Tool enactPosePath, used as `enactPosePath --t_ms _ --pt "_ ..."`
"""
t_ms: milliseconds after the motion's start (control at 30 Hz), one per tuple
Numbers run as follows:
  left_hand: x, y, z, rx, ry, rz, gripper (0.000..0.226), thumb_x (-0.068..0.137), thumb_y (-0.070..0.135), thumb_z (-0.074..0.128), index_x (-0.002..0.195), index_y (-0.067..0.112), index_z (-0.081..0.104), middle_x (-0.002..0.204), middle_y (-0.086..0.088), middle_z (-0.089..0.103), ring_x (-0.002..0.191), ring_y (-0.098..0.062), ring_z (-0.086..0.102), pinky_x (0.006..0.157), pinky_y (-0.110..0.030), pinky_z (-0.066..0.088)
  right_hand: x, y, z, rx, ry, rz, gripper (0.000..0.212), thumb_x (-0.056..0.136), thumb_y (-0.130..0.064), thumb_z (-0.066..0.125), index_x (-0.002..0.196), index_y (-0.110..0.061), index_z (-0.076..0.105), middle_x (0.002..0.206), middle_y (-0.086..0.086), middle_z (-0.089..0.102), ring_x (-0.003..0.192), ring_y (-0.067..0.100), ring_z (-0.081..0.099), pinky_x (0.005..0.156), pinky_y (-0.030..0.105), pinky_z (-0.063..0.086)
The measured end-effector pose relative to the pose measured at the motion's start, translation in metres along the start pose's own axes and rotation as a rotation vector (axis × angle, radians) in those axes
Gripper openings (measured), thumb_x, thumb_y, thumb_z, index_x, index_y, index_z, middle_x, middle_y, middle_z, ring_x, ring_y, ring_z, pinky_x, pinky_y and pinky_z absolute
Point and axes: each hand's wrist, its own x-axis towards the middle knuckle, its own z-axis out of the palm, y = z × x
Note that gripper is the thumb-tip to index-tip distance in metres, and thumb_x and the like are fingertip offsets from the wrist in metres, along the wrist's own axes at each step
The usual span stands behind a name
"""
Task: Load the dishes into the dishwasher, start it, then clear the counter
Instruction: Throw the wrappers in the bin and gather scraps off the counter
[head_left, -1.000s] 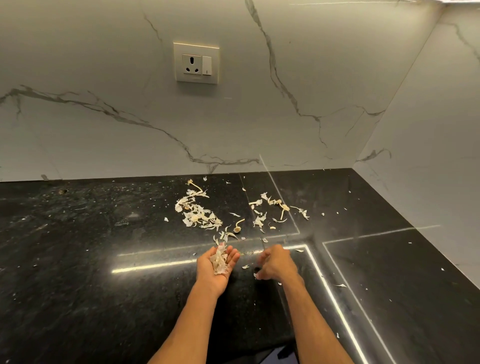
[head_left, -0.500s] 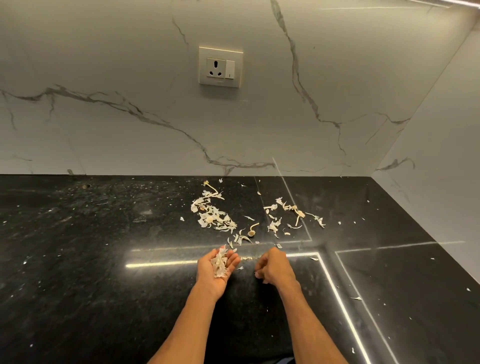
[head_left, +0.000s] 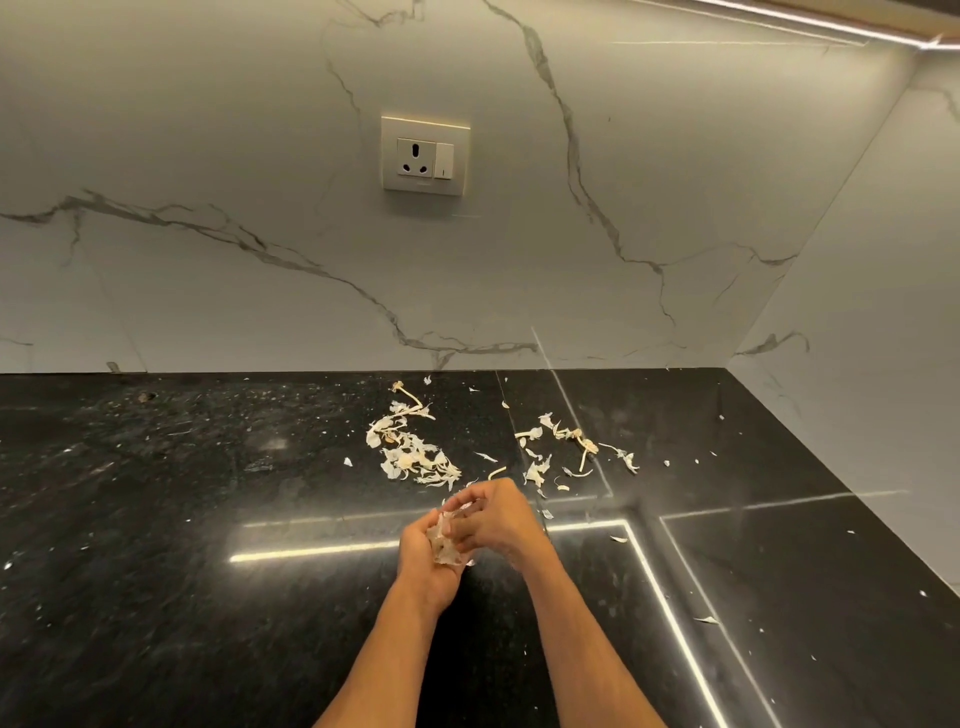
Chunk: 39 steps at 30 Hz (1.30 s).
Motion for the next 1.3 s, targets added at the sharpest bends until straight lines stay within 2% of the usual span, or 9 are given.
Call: enactPosePath --t_ms 200,333,433,533,667,733,833,1100,1300 --pt "0.014 -0.002 0.022 -0.041 0.033 -0.004 0.033 0.1 0.018 0.036 0.099 -0.008 0.057 0.081 -0.022 0.063 0.06 -0.03 0.067 0.062 -0.041 0.058 0.019 0.029 -0.064 0.181 0.27 0.092 0.019 0.074 0.015 0.074 0.08 -0.002 0.066 0.076 0.015 0.07 0.058 0.022 0.068 0.062 0.037 0.06" --pt "0.029 -0.007 0.035 -0.019 0.02 0.008 0.03 0.099 0.016 0.039 0.109 -0.008 0.054 0.086 -0.023 0.061 0.074 -0.032 0.064 0.067 -0.045 0.057 0.04 0.08 -0.12 0.084 0.59 0.289 0.035 0.066 0.012 0.073 0.078 -0.02 0.065 0.089 0.01 0.072 0.07 0.026 0.071 0.07 0.045 0.061" --pt "0.041 -0.009 0.047 -0.001 0.026 0.022 0.028 0.1 0.016 0.039 0.104 -0.006 0.055 0.085 -0.022 0.06 0.079 -0.033 0.061 0.066 -0.046 0.057 0.05 0.108 -0.153 -0.003 0.685 0.31 0.045 0.066 -0.002 0.075 0.104 -0.022 0.062 0.111 0.011 0.066 0.093 0.03 0.068 0.081 0.037 0.057" --pt "0.057 -0.01 0.06 0.022 0.03 0.023 0.029 0.101 0.016 0.038 0.103 -0.006 0.056 0.085 -0.022 0.06 0.079 -0.033 0.061 0.067 -0.046 0.057 0.05 0.106 -0.174 -0.1 0.675 0.294 0.069 0.072 -0.009 0.078 0.136 -0.011 0.05 0.127 0.014 0.057 0.111 0.029 0.059 0.087 0.034 0.048" --pt "0.079 -0.006 0.075 0.024 0.044 0.022 0.029 0.101 0.016 0.038 0.103 -0.006 0.056 0.087 -0.022 0.061 0.082 -0.034 0.062 0.066 -0.045 0.057 0.071 0.102 -0.19 -0.115 0.595 0.284 0.081 0.083 -0.025 0.073 0.15 -0.013 0.03 0.147 0.013 0.032 0.123 0.033 0.051 0.1 0.046 0.048" --pt "0.09 -0.001 0.083 0.017 0.047 0.018 0.029 0.101 0.017 0.039 0.104 -0.006 0.057 0.088 -0.022 0.061 0.083 -0.034 0.062 0.066 -0.046 0.057 0.086 0.098 -0.195 -0.189 0.533 0.308 0.082 0.087 -0.038 0.07 0.151 -0.012 0.027 0.149 0.012 0.024 0.119 0.034 0.054 0.099 0.047 0.049" --pt "0.107 0.009 0.095 0.025 0.037 0.029 0.027 0.099 0.016 0.041 0.102 -0.005 0.058 0.088 -0.021 0.061 0.082 -0.034 0.061 0.06 -0.043 0.06 0.113 0.089 -0.2 -0.336 0.486 0.303 0.078 0.086 -0.056 0.062 0.145 -0.012 0.038 0.139 0.01 0.031 0.105 0.035 0.062 0.088 0.047 0.055" --pt "0.134 0.025 0.102 0.035 0.062 0.03 0.027 0.099 0.016 0.041 0.1 -0.004 0.059 0.086 -0.02 0.063 0.081 -0.033 0.062 0.062 -0.042 0.06 0.16 0.041 -0.181 -0.545 0.358 0.275 0.071 0.087 -0.071 0.047 0.142 -0.026 0.041 0.143 0.012 0.036 0.126 0.036 0.047 0.098 0.049 0.045" --pt "0.138 0.023 0.104 0.058 0.07 0.019 0.025 0.099 0.015 0.042 0.102 -0.004 0.058 0.083 -0.021 0.063 0.077 -0.033 0.063 0.065 -0.042 0.058 0.179 0.011 -0.146 -0.67 0.229 0.242 0.07 0.079 -0.073 0.058 0.134 -0.031 0.044 0.152 0.013 0.026 0.136 0.04 0.032 0.104 0.052 0.038"
